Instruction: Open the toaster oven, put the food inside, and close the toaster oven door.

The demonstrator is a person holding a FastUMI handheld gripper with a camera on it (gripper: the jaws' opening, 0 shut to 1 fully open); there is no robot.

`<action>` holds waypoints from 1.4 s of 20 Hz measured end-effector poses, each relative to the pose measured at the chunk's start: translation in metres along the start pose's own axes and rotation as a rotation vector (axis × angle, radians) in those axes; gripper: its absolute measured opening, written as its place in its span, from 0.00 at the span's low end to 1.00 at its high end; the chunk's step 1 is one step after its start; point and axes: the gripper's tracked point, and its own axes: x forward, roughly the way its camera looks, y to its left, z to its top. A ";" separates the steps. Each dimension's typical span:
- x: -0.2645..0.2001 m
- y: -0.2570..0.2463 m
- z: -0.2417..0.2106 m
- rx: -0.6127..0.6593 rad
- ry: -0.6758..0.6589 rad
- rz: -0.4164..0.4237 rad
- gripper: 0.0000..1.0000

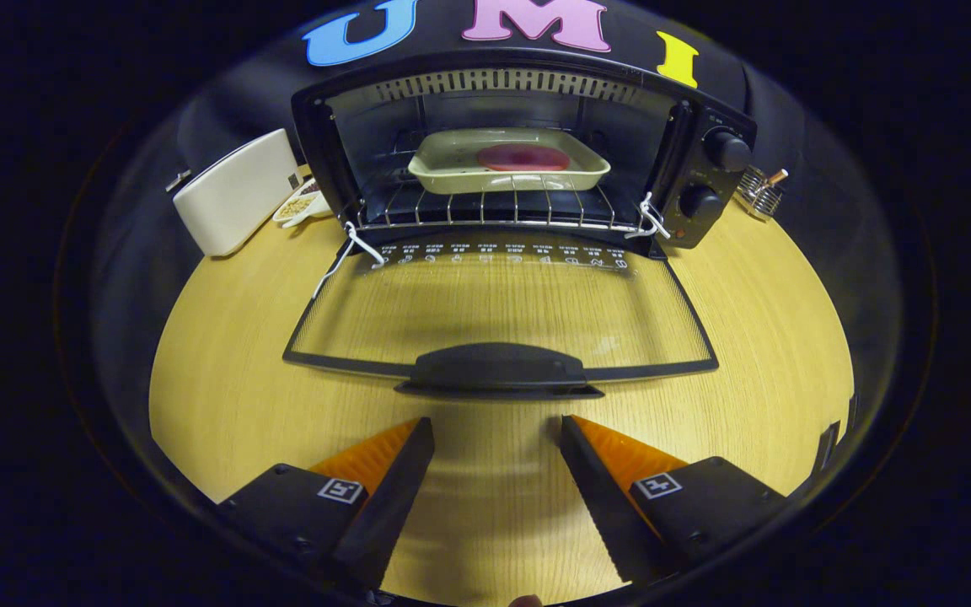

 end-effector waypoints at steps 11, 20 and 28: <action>-0.028 -0.002 0.021 0.045 -0.097 -0.011 0.99; -0.071 -0.007 0.063 0.058 -0.271 0.026 0.99; -0.123 -0.027 0.142 0.064 -0.464 -0.001 0.99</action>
